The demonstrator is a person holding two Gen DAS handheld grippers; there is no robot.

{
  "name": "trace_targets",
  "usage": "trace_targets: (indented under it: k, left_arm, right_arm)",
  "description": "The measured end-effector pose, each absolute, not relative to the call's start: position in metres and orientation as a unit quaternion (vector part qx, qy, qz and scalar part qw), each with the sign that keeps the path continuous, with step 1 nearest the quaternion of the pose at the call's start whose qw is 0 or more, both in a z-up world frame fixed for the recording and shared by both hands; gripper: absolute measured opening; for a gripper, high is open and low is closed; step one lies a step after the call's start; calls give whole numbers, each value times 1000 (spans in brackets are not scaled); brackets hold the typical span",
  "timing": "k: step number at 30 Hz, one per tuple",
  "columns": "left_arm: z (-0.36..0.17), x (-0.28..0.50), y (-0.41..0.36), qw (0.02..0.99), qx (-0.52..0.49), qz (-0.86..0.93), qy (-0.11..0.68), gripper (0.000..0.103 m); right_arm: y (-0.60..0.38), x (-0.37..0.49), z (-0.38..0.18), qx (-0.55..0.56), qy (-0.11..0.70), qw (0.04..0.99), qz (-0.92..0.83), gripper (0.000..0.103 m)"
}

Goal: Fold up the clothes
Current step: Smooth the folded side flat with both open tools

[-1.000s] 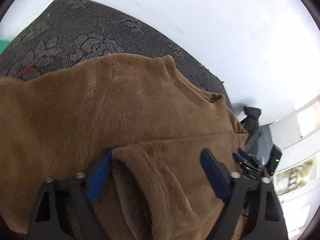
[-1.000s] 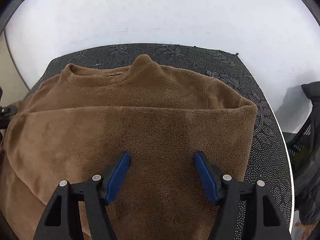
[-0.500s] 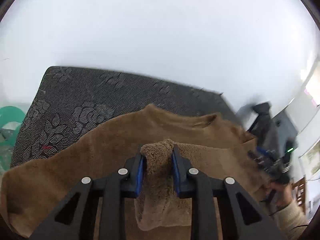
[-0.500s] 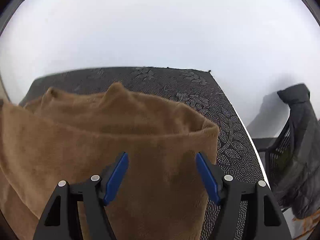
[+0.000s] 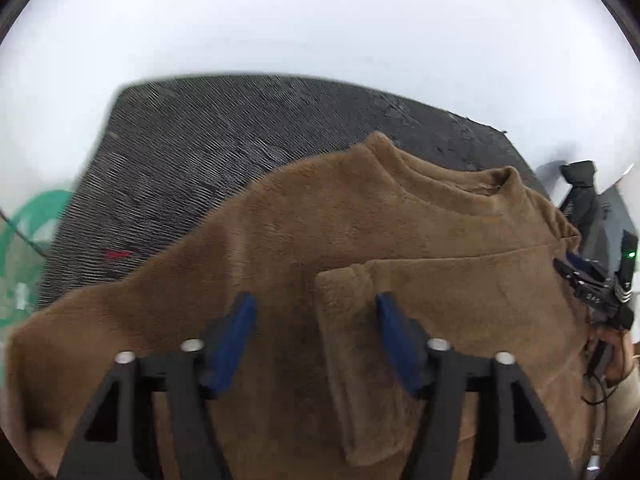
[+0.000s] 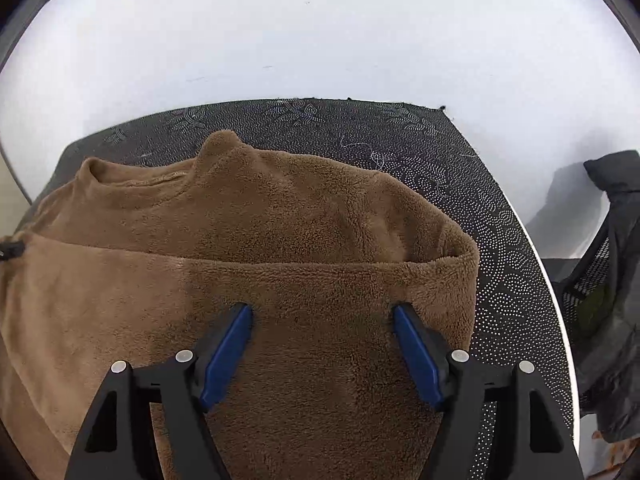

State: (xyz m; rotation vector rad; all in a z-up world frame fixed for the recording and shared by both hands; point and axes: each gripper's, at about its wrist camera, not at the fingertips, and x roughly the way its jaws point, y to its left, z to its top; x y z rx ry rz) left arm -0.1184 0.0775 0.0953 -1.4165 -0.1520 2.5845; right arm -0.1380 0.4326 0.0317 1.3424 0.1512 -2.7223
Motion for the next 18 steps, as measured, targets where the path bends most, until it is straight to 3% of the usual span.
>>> trace_targets:
  k: [5,9,18]
  left_arm:
    - [121,-88,77,104,-431,893,-76,84]
    - [122,-65,97,183,-428,880,-95,89]
    - [85,-64,128,180,-461,869,-9,89]
  right_arm:
    - [435,-138,31,441,52,50,-895,78]
    - [429,-138,29,439,67,38,-895,81]
    - [405,-87,56,425,54,82,-900,82]
